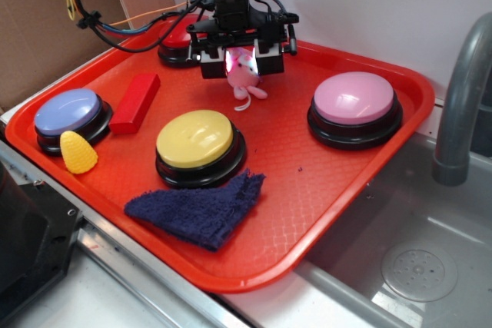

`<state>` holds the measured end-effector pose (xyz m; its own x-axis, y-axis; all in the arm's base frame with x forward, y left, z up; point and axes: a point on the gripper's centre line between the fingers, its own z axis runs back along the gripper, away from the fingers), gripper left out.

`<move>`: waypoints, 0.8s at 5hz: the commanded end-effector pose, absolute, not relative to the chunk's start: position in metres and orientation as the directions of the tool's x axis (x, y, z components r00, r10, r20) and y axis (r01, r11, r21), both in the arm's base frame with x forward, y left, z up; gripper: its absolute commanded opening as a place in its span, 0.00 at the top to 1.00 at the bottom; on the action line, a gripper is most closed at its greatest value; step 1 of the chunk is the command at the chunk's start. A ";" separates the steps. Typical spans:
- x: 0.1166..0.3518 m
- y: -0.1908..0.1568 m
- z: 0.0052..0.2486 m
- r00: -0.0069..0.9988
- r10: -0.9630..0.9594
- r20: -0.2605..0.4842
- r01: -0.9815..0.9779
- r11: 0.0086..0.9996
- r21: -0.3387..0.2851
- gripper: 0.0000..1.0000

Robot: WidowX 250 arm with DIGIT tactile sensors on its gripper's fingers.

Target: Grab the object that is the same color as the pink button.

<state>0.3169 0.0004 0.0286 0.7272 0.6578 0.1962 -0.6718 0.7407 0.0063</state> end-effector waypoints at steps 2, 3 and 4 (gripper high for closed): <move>0.282 -0.010 0.093 0.967 0.244 0.066 -0.246 0.969 0.018 1.00; 0.247 -0.011 0.143 0.986 0.152 0.064 -0.154 0.987 0.035 1.00; 0.220 -0.013 0.192 0.995 0.045 0.084 -0.047 0.999 0.018 1.00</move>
